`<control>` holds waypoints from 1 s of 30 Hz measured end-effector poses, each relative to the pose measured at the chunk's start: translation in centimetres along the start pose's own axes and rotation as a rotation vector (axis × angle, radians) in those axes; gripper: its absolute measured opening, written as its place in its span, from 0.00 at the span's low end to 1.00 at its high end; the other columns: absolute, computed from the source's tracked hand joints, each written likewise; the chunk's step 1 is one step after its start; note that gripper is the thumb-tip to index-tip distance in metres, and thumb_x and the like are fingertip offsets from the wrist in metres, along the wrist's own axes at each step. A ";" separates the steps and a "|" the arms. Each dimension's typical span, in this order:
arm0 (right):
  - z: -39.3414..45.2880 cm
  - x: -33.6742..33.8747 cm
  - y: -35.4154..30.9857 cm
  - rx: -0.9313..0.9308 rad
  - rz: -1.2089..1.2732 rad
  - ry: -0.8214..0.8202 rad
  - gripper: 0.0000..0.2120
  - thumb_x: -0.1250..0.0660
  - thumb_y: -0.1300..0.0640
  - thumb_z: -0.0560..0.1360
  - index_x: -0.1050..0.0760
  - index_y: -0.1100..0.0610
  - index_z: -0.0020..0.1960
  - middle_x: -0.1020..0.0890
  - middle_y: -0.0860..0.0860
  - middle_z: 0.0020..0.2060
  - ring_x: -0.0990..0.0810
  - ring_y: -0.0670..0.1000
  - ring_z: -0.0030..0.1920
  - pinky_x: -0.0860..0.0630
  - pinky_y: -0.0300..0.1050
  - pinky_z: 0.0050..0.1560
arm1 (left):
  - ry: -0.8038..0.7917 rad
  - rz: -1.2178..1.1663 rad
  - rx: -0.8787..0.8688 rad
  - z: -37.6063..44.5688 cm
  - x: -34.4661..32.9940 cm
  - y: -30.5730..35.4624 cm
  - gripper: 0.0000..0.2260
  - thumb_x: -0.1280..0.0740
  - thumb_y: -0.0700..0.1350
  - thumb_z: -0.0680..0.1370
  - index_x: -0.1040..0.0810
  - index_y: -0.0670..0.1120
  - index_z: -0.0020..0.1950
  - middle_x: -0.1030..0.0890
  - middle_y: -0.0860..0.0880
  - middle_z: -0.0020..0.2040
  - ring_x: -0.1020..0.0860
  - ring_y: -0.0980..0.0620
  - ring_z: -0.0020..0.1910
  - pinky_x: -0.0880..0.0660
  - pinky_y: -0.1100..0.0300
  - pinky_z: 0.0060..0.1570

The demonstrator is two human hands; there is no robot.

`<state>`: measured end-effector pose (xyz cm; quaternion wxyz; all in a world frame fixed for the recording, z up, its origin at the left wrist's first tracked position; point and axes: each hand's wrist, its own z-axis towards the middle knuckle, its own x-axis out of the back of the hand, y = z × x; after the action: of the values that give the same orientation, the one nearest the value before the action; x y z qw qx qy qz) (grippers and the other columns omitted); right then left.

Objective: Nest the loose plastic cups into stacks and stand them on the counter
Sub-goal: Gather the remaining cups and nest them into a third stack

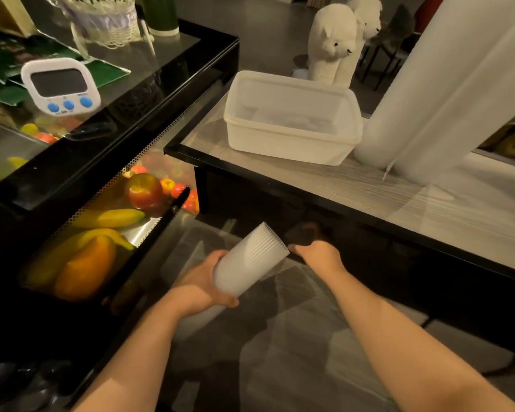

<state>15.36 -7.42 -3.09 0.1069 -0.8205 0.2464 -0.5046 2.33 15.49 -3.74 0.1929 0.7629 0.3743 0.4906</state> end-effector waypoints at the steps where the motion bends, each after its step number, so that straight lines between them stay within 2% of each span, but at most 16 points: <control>1: -0.3 -0.3 1.1 0.028 0.037 0.101 0.23 0.30 0.41 0.74 0.21 0.60 0.54 0.18 0.57 0.49 0.20 0.58 0.54 0.24 0.52 0.57 | -0.013 0.009 -0.014 -0.1 -0.2 0.2 0.45 0.19 0.50 0.66 0.41 0.56 0.77 0.32 0.56 0.62 0.31 0.53 0.61 0.27 0.52 0.62; 4: -2.0 0.6 2.9 0.049 0.174 0.320 0.24 0.30 0.42 0.74 0.23 0.64 0.52 0.19 0.55 0.46 0.20 0.56 0.51 0.24 0.49 0.49 | -0.043 0.050 -0.047 -0.3 -0.5 1.2 0.46 0.19 0.51 0.66 0.42 0.56 0.77 0.32 0.56 0.62 0.29 0.51 0.62 0.28 0.52 0.63; 5: -3.3 1.2 3.2 0.022 0.241 0.356 0.22 0.32 0.43 0.76 0.24 0.63 0.53 0.21 0.54 0.45 0.21 0.56 0.51 0.27 0.47 0.48 | -0.051 0.060 -0.055 -0.4 -0.5 1.5 0.47 0.19 0.51 0.66 0.42 0.56 0.78 0.31 0.56 0.62 0.28 0.50 0.63 0.27 0.52 0.62; 7: -4.1 2.4 4.1 -0.024 0.528 0.373 0.16 0.38 0.46 0.80 0.25 0.61 0.53 0.22 0.54 0.43 0.21 0.56 0.47 0.28 0.46 0.44 | -0.066 0.067 -0.071 -0.6 -0.6 1.9 0.49 0.18 0.52 0.64 0.42 0.56 0.78 0.29 0.55 0.63 0.27 0.50 0.63 0.27 0.52 0.62; 9: -5.2 3.8 4.6 -0.087 0.735 0.315 0.14 0.41 0.48 0.82 0.26 0.58 0.56 0.21 0.54 0.43 0.22 0.52 0.39 0.25 0.46 0.39 | -0.086 0.077 -0.090 -0.9 -0.7 2.2 0.49 0.18 0.52 0.63 0.43 0.57 0.78 0.28 0.54 0.64 0.27 0.50 0.62 0.25 0.52 0.61; 11: -6.3 5.1 5.1 -0.152 0.951 0.189 0.10 0.39 0.49 0.81 0.28 0.52 0.59 0.20 0.55 0.46 0.24 0.49 0.35 0.24 0.42 0.34 | -0.104 0.098 -0.113 -1.2 -0.9 2.6 0.49 0.19 0.52 0.64 0.43 0.58 0.78 0.29 0.53 0.64 0.27 0.51 0.61 0.25 0.53 0.59; 14: -8.3 6.1 6.5 -0.106 1.131 -0.049 0.08 0.37 0.58 0.80 0.23 0.60 0.55 0.20 0.56 0.40 0.25 0.49 0.33 0.27 0.41 0.31 | -0.134 0.130 -0.158 -1.8 -1.4 3.6 0.46 0.19 0.50 0.66 0.43 0.59 0.76 0.29 0.53 0.62 0.28 0.51 0.60 0.26 0.53 0.59; 16: -9.7 6.3 7.2 -0.030 1.091 -0.148 0.09 0.38 0.61 0.79 0.21 0.62 0.54 0.21 0.55 0.37 0.25 0.48 0.33 0.28 0.41 0.33 | -0.159 0.149 -0.187 -2.1 -1.9 4.3 0.45 0.19 0.49 0.66 0.42 0.59 0.75 0.28 0.54 0.62 0.28 0.51 0.61 0.25 0.53 0.61; 18: -10.7 6.5 7.7 0.008 1.046 -0.164 0.08 0.38 0.63 0.79 0.20 0.63 0.52 0.20 0.55 0.37 0.25 0.48 0.33 0.28 0.41 0.33 | -0.185 0.154 -0.215 -2.3 -2.2 4.8 0.45 0.19 0.49 0.66 0.42 0.59 0.75 0.28 0.54 0.63 0.27 0.51 0.61 0.25 0.53 0.61; 23: -12.3 6.7 9.8 0.035 0.977 -0.215 0.09 0.37 0.62 0.79 0.18 0.61 0.50 0.22 0.51 0.32 0.28 0.46 0.30 0.31 0.38 0.28 | -0.229 0.172 -0.290 -2.8 -3.3 6.0 0.45 0.19 0.51 0.62 0.38 0.60 0.74 0.25 0.56 0.60 0.25 0.54 0.58 0.24 0.57 0.55; 27: -13.3 7.0 11.6 0.047 0.908 -0.218 0.09 0.37 0.63 0.79 0.19 0.58 0.55 0.23 0.50 0.33 0.29 0.45 0.29 0.32 0.38 0.28 | -0.254 0.197 -0.303 -3.4 -4.4 7.0 0.46 0.19 0.52 0.61 0.38 0.62 0.74 0.25 0.58 0.60 0.25 0.55 0.58 0.24 0.56 0.57; 30: -13.9 7.2 12.5 0.017 0.791 -0.282 0.11 0.39 0.62 0.81 0.22 0.56 0.60 0.21 0.52 0.39 0.28 0.45 0.30 0.31 0.38 0.29 | -0.272 0.248 -0.325 -4.1 -5.2 8.1 0.46 0.19 0.52 0.61 0.39 0.62 0.74 0.25 0.58 0.61 0.25 0.54 0.60 0.24 0.53 0.60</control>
<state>2.10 -20.79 3.66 0.3317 -0.7227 0.5215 -0.3095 0.57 6.04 0.33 0.2999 0.8210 0.1646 0.4571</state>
